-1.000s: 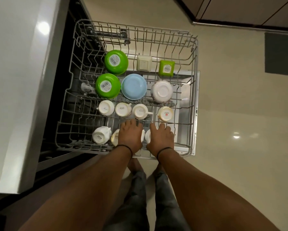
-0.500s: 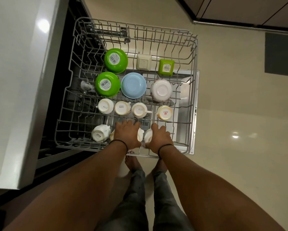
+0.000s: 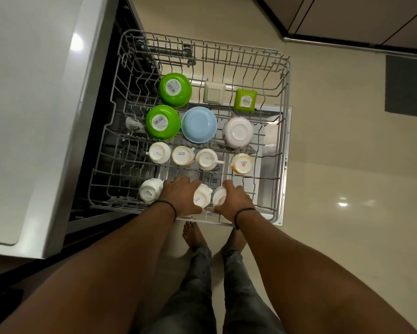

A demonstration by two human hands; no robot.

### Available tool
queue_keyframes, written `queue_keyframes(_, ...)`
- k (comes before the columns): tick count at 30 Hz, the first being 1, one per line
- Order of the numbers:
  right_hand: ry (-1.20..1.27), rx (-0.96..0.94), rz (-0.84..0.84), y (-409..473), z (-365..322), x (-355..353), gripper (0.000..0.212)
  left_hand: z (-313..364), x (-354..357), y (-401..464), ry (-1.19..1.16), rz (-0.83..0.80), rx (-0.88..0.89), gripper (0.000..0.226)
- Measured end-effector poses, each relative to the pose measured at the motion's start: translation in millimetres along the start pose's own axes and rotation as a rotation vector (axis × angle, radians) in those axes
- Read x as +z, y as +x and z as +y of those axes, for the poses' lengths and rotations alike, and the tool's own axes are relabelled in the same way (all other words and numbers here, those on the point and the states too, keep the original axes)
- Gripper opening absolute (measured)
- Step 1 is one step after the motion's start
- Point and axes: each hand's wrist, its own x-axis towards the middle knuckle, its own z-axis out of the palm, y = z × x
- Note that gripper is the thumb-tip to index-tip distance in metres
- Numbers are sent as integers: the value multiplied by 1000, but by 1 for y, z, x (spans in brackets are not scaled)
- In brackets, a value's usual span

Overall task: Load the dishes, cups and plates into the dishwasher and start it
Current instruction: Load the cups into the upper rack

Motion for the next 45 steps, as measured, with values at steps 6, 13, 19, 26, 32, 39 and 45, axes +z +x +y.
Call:
queue_keyframes(6,-172,-58,131,-7,-9,-2,76,-26,-8,-15,-280,204,-96,68)
queue_keyframes(13,-335,-511,191,-5,-59,-5,70,-76,-4,-27,-256,320,-364,50)
queue_keyframes(19,-648,-546,-47,6,-94,20,78,-91,-3,-26,-375,195,-274,52)
queue_keyframes(26,-762,-527,-49,13,-105,32,72,-94,-3,-18,-437,89,-367,52)
queue_keyframes(32,-739,-499,-214,15,-110,16,80,-92,-2,-19,-435,86,-406,62)
queue_keyframes(39,-653,-383,-256,11,-138,5,54,-90,-4,-21,-474,83,-440,59)
queue_keyframes(45,-763,-331,-104,16,-140,24,57,-90,-2,-20,-407,185,-527,51)
